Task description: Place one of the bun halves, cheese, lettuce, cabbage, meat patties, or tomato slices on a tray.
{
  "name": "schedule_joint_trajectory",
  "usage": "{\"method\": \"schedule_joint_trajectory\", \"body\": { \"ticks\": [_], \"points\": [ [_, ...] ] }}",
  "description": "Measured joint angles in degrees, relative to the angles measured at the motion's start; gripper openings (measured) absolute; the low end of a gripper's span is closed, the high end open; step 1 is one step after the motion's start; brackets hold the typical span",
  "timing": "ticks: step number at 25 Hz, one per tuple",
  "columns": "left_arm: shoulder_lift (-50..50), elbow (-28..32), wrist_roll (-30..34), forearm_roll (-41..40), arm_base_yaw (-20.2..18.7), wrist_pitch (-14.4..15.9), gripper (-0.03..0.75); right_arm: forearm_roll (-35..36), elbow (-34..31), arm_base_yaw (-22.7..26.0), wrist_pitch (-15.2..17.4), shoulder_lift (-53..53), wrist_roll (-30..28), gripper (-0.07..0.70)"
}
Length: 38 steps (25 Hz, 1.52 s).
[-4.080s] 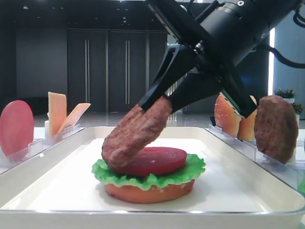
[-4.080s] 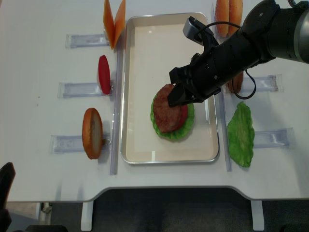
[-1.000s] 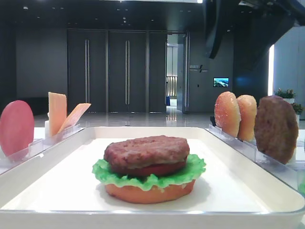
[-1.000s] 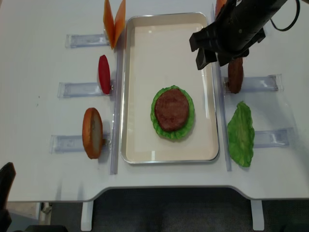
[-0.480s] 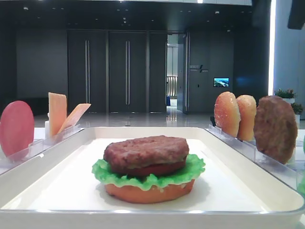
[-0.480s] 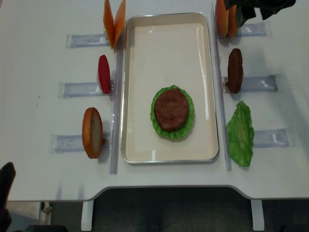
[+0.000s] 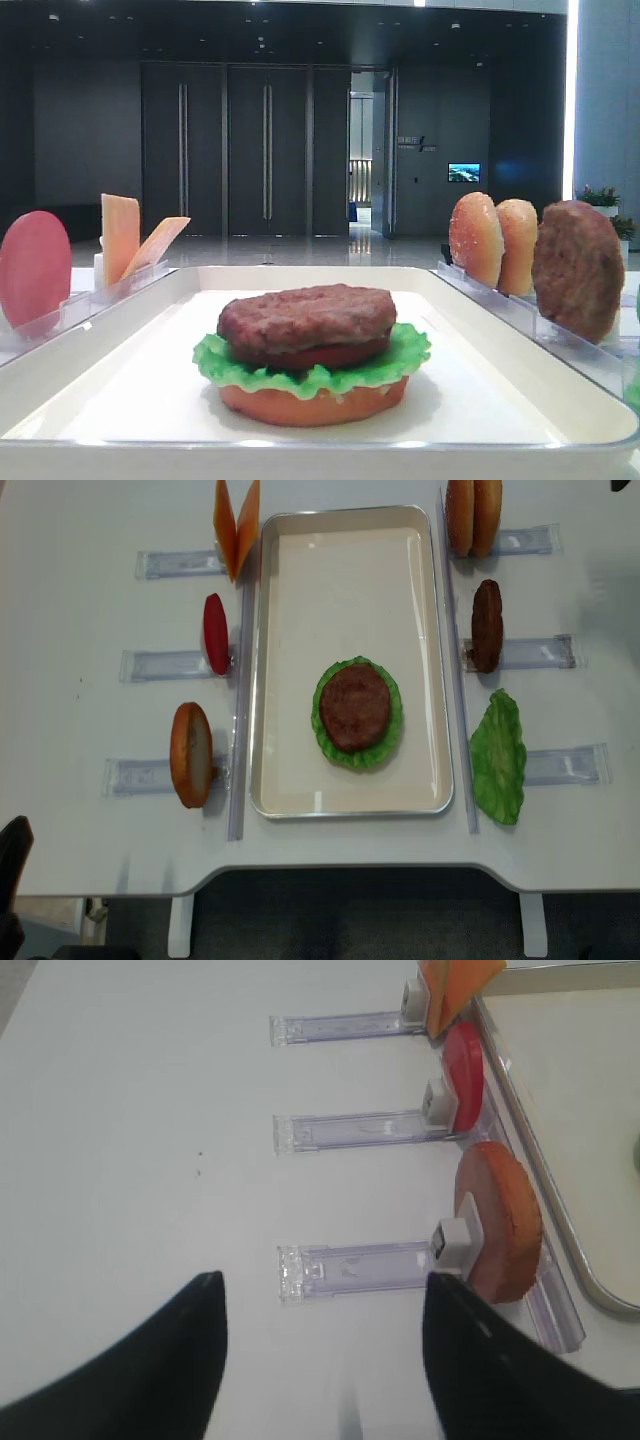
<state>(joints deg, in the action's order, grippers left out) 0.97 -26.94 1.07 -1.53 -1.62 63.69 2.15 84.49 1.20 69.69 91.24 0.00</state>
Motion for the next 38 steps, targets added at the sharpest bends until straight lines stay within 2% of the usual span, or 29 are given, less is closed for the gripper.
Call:
{"method": "schedule_joint_trajectory", "body": {
  "ticks": [4,10,26,38],
  "points": [
    [0.0,0.0,0.0,0.0,0.0,0.0,0.471,0.4,0.0,4.0,0.0,-0.4,-0.7,0.424],
    [0.0,0.0,0.0,0.0,0.0,0.0,0.471,0.7,-2.6,4.3,-0.1,-4.3,-2.8,0.424],
    [0.0,0.0,0.0,0.0,0.0,0.0,0.471,0.7,-29.7,4.3,0.3,-37.9,-2.0,0.421],
    [0.0,0.0,0.0,0.0,0.0,0.0,0.471,1.7,-43.7,4.3,0.4,-67.9,-2.0,0.42]
  ]
}}
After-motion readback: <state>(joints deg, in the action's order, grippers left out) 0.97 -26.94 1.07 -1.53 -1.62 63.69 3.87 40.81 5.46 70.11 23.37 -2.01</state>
